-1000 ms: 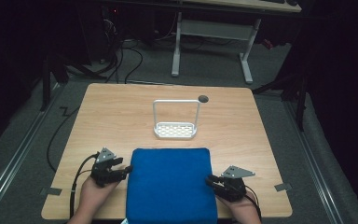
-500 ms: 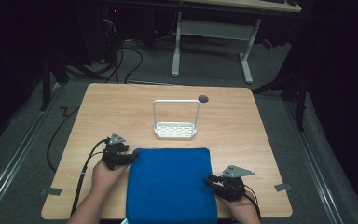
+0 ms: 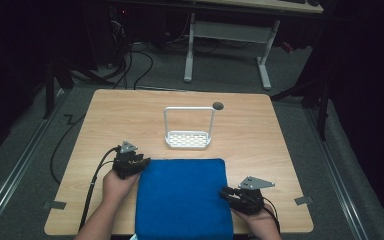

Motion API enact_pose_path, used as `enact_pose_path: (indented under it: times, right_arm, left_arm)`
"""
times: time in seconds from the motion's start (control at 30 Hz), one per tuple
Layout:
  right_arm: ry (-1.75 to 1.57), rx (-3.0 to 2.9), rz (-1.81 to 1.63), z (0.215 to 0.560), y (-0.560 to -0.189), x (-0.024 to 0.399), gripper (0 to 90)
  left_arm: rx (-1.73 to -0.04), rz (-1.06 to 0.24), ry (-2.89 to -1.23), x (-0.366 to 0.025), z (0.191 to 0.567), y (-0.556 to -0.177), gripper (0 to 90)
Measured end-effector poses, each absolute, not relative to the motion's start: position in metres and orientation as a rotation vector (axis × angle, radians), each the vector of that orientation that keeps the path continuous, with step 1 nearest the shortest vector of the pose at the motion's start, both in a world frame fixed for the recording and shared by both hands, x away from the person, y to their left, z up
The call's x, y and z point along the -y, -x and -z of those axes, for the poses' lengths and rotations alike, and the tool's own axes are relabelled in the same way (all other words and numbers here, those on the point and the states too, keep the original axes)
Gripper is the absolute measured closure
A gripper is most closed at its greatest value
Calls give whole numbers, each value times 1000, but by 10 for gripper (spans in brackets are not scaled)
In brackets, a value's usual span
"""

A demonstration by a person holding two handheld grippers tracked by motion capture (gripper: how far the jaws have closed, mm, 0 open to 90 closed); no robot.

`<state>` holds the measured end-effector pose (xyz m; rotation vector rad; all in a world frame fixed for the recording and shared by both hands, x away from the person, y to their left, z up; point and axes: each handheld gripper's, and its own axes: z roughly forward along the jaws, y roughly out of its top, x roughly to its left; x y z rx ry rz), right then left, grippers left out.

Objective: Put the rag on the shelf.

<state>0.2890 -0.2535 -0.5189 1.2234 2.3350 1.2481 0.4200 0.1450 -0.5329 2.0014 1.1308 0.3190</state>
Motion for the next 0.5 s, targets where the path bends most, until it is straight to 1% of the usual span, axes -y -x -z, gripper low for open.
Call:
enact_pose_path:
  times: [0.07,0.13,0.2,0.27,0.33,0.5]
  right_arm:
    - [-1232,-2327,-1249,519,-289,255,722]
    - [-1236,-2324,-1254,519,-289,255,722]
    - [-1229,-2316,-1256,517,-289,256,722]
    - [-1222,-2313,-1258,517,-289,256,722]
    - [-1225,-2311,-1257,518,-291,256,721]
    - [-1257,-2302,-1234,520,-293,254,700]
  left_arm:
    - [-1123,-322,-2003,-143,533,-419,696]
    - [-1124,-320,-1997,-141,534,-418,709]
    - [-1118,-319,-1990,-140,535,-418,787]
    - [-1117,-320,-1989,-140,536,-418,802]
    - [-1119,-319,-1986,-140,536,-418,856]
    - [-1118,-316,-1989,-140,536,-418,866]
